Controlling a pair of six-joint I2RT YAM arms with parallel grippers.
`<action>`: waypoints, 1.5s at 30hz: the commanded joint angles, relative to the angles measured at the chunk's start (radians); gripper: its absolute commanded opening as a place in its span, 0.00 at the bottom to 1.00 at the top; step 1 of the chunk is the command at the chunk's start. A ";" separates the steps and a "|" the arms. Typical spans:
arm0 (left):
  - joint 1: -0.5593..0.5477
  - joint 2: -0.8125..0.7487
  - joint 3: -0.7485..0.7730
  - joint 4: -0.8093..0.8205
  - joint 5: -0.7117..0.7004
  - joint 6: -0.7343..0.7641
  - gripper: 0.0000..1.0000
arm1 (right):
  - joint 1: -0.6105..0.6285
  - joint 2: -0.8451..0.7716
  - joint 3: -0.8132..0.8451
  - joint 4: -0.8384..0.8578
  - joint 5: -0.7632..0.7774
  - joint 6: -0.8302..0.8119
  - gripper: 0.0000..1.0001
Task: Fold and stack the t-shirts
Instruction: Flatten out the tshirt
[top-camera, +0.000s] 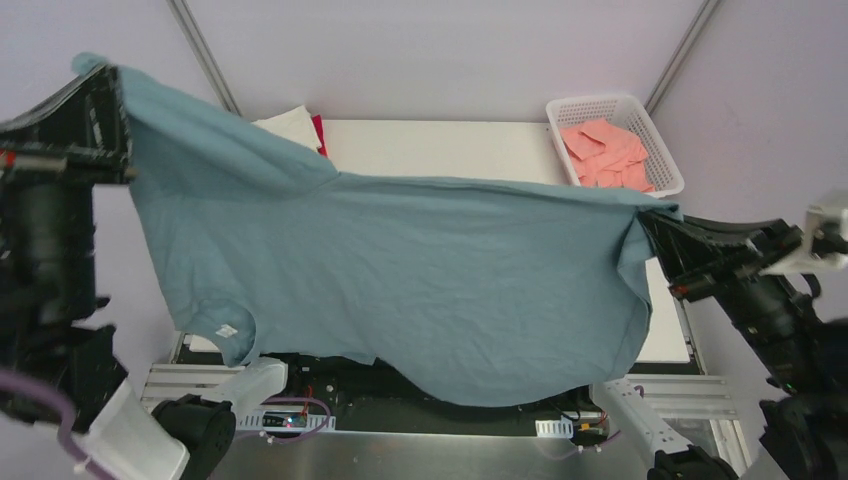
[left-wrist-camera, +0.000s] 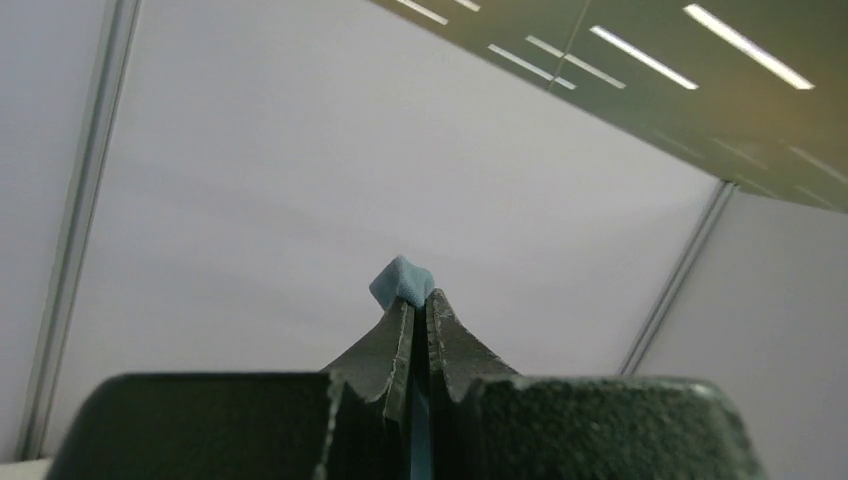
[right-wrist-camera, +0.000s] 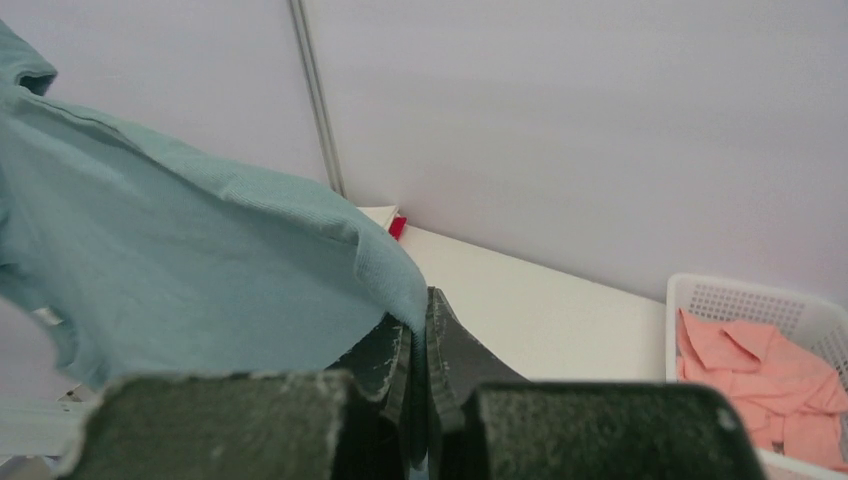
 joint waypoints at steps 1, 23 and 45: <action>0.005 0.238 -0.051 0.025 -0.121 0.065 0.00 | -0.007 0.097 -0.150 0.067 0.169 0.034 0.00; 0.009 1.078 -0.396 0.465 -0.107 0.124 0.00 | -0.102 0.801 -0.628 0.568 0.168 0.023 0.00; 0.018 1.498 -0.037 0.613 -0.176 0.105 0.29 | -0.088 1.273 -0.292 0.699 0.455 -0.136 0.16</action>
